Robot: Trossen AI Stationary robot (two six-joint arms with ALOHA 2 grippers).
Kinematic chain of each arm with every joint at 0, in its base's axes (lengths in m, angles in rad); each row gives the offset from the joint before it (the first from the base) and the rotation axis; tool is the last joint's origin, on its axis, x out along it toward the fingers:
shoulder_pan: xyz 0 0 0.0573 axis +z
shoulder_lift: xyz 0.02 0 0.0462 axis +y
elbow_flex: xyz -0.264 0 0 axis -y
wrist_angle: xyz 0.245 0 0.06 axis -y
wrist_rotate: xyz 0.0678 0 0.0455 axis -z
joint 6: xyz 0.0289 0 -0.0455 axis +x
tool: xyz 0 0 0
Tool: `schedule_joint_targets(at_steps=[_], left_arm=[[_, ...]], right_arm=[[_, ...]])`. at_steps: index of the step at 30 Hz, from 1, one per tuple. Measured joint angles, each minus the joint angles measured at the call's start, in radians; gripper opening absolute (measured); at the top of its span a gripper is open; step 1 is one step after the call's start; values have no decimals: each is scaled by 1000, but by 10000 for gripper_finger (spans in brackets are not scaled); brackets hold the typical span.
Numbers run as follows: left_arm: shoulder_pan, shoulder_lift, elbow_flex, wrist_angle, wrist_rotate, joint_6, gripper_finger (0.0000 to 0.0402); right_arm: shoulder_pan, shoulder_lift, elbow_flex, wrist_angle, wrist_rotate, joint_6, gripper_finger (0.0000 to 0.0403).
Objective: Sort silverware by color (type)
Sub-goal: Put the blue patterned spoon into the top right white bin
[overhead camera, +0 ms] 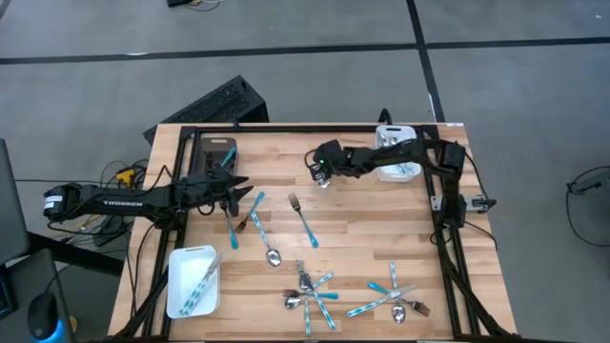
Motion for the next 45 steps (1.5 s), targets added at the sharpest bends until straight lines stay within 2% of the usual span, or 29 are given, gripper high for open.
schedule_joint_targets(at_steps=[6, 9, 15, 19, 28, 35, 41, 45], left_arm=[[0, 0, 0, -24, -19, 6, 160], [0, 0, 0, -41, -19, 6, 160], [0, 0, -1, -53, -28, 2, 160], [0, 0, 0, -52, -77, 7, 160], [0, 0, -1, -69, -85, -16, 160], [0, 0, -1, -69, -97, -11, 160], [0, 0, -1, -73, -100, 2, 160], [0, 0, -1, -76, -105, 16, 160]], right_arm=[[-2, 44, 67, -66, -34, -64, 187], [4, 42, 79, -129, -26, -64, 189], [50, -47, 71, -220, 11, -103, 186], [42, -93, 69, -243, 28, -111, 191], [25, -58, 64, -428, 54, 23, 199], [26, -10, 67, -420, 33, 45, 204], [19, 13, 71, -400, -12, 11, 191], [35, 14, 70, -382, -36, -30, 149]])
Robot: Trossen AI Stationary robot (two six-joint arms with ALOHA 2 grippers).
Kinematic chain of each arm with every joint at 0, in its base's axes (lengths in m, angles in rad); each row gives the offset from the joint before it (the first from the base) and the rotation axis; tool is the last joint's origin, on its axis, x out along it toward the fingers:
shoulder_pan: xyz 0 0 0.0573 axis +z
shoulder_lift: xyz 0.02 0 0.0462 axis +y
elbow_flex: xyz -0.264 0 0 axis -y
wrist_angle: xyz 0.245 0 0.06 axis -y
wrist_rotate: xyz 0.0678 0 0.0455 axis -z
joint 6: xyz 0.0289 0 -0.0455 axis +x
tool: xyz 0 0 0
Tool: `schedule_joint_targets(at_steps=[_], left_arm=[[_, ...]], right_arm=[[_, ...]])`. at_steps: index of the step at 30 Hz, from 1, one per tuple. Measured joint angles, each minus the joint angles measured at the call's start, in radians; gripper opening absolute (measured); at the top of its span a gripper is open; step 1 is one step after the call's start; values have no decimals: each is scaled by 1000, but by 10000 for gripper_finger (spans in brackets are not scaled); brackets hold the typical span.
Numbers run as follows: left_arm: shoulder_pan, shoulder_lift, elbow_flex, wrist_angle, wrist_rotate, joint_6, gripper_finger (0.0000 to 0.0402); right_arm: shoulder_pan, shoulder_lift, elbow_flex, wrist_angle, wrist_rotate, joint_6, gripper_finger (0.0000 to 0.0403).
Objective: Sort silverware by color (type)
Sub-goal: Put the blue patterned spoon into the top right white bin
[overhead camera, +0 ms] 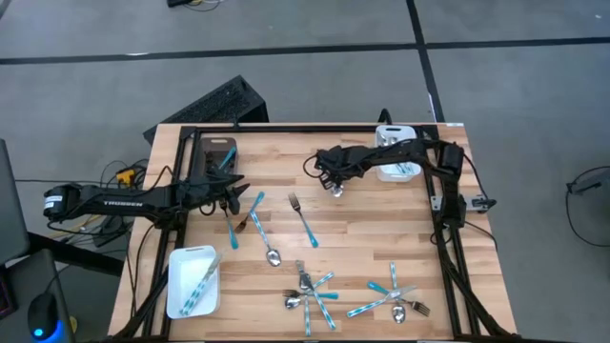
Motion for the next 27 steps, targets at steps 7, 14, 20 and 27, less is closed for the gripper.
schedule_joint_targets(at_steps=[7, 14, 20, 27], left_arm=[[0, 0, -30, -15, -29, 22, 160], [-11, 0, -56, 43, -12, -36, 160], [-34, 0, -64, 140, 63, -39, 160], [-73, -24, -64, 155, 61, -13, 160]], right_arm=[[64, -5, -2, 31, -24, -84, 61], [111, -21, -6, 179, -19, -219, 40], [122, -90, -5, 339, -7, -317, 43], [122, -154, -53, 522, -76, -434, 44]])
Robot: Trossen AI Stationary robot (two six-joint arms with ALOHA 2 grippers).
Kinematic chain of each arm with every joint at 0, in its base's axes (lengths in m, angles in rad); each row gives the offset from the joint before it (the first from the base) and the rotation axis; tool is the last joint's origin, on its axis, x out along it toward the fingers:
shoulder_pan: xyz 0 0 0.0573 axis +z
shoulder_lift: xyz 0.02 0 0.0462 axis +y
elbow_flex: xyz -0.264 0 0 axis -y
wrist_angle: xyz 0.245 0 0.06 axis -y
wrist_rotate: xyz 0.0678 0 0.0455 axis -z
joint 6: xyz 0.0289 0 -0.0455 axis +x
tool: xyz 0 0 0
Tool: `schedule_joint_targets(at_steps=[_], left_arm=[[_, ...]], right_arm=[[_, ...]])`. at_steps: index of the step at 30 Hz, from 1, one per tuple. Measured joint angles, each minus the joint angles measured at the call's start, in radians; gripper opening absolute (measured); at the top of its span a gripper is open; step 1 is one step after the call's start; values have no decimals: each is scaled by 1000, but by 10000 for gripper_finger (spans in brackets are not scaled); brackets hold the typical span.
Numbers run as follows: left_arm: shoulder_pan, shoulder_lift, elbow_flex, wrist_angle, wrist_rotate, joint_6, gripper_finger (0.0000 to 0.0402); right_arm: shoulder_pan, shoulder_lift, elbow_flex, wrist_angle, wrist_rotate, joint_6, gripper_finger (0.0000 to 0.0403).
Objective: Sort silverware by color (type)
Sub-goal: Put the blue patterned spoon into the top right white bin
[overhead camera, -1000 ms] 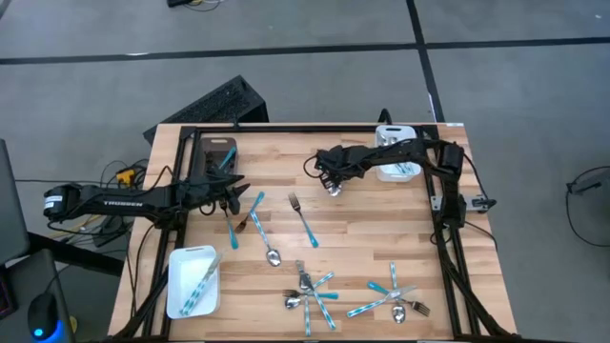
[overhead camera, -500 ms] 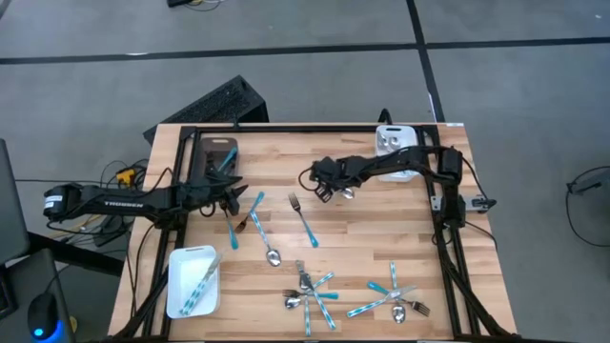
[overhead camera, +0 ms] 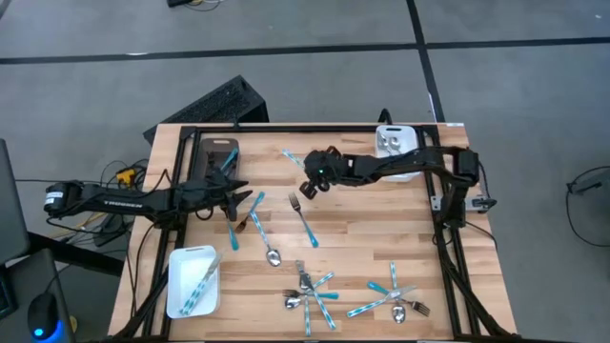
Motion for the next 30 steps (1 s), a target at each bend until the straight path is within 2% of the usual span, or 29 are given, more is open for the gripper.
schedule_joint_targets(at_steps=[5, 11, 18, 20, 24, 30], left_arm=[[-26, -20, 0, 16, -3, 5, 160], [-36, -3, 0, 54, -25, 7, 160], [-37, 9, 1, 132, 2, 2, 160], [-38, 9, 1, 129, 4, 4, 160], [-37, 9, 1, 88, 5, -19, 160], [-38, 9, 1, 29, 4, -47, 160]], right_arm=[[6, -50, -169, 258, -114, -32, 44], [13, -61, -352, 698, -267, -79, 44], [53, -51, -374, 802, -272, -126, 45], [69, -54, -374, 793, -177, -131, 45], [65, -149, -374, 566, 87, -129, 45], [14, -377, -373, 190, 271, -130, 45]])
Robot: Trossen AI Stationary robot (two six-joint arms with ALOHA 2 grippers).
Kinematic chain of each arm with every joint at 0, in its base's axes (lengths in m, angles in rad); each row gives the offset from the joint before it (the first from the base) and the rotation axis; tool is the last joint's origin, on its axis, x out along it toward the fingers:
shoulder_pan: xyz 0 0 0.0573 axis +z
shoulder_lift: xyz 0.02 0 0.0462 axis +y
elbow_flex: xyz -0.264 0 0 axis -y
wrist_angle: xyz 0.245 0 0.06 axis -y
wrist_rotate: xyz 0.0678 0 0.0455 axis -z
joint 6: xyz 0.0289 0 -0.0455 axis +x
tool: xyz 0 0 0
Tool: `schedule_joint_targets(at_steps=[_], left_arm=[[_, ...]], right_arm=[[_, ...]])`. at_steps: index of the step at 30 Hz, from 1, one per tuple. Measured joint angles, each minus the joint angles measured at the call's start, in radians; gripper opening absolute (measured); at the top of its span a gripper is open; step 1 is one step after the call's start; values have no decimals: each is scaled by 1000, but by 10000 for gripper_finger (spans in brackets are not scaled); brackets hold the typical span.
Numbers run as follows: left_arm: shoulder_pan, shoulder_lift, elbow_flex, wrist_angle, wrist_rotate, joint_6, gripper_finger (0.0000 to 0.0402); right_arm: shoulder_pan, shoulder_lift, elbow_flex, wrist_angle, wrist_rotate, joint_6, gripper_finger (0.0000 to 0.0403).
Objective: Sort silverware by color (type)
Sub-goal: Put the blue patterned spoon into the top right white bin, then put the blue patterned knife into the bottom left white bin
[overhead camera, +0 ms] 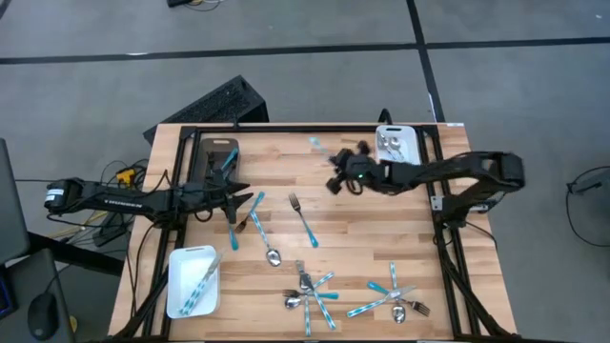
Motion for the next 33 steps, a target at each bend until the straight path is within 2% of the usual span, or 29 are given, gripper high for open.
schedule_joint_targets(at_steps=[6, 10, 16, 21, 33], left_arm=[[0, 0, 0, 13, -1, -4, 160], [0, 0, 0, 13, -6, -5, 160], [0, 0, 0, 13, -3, -8, 160], [-23, 0, 0, 12, -1, -17, 160], [-89, 0, 0, 13, -46, -42, 160]], right_arm=[[-100, -153, 0, -371, 222, 12, 45], [-171, -164, 0, -552, 283, 24, 45], [-249, -108, -1, -679, 288, 34, 45], [-266, -61, -1, -745, 288, 126, 61], [-207, -64, -1, -856, 284, 339, 176]])
